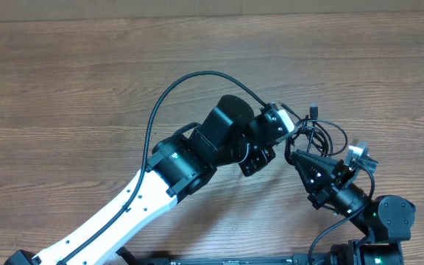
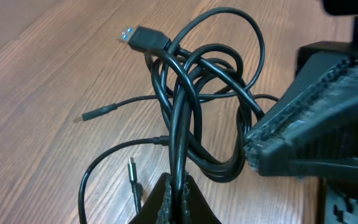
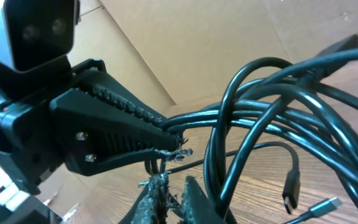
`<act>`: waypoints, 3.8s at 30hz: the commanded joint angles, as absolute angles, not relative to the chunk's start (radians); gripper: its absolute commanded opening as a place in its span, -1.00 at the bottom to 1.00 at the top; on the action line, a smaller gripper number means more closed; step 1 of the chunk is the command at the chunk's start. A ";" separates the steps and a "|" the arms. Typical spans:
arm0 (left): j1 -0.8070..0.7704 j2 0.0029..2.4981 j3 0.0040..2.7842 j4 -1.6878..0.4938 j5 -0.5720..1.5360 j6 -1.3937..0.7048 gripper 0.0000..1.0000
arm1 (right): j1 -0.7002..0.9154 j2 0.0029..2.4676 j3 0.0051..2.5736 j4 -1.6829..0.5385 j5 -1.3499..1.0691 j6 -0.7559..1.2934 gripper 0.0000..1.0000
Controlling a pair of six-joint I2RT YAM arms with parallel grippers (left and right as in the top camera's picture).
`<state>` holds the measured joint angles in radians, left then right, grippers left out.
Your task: Untangle cables
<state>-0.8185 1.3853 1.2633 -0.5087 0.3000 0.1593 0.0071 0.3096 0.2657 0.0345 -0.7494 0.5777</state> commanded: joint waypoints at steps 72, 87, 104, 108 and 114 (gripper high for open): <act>-0.925 1.380 1.282 -0.534 0.086 -0.138 -0.92 | 0.004 0.304 0.289 -0.117 -0.592 0.418 -0.92; -0.920 1.380 1.282 -0.539 -0.224 -0.201 -0.91 | 0.004 0.304 0.289 0.037 -0.764 0.492 -0.92; -0.772 1.380 1.282 -0.695 -0.497 -0.527 -0.92 | 0.004 0.304 0.289 0.174 -0.878 0.528 -0.92; -0.754 1.380 1.282 -0.701 -0.496 -0.532 -0.91 | 0.004 0.304 0.289 0.175 -0.877 0.527 -0.93; -0.754 1.380 1.282 -0.699 -0.442 -0.532 -0.92 | 0.004 0.304 0.289 0.167 -0.865 0.527 -0.56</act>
<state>-0.7639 1.3853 1.2633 -0.7074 -0.4454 -0.5003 0.0067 0.3115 0.2676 0.1635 -0.8585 0.5240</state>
